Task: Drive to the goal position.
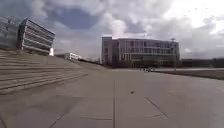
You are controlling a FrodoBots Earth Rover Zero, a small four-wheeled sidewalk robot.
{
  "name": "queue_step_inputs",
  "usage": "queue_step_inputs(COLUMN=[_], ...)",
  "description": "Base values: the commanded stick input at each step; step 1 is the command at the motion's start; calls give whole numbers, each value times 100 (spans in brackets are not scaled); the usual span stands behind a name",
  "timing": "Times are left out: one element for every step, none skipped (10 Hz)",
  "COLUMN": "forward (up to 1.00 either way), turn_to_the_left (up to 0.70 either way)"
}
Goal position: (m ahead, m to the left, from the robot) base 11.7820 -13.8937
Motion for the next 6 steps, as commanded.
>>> queue_step_inputs(forward=[70,70,70,70,70,70], turn_to_the_left=[35,35,35,35,35,35])
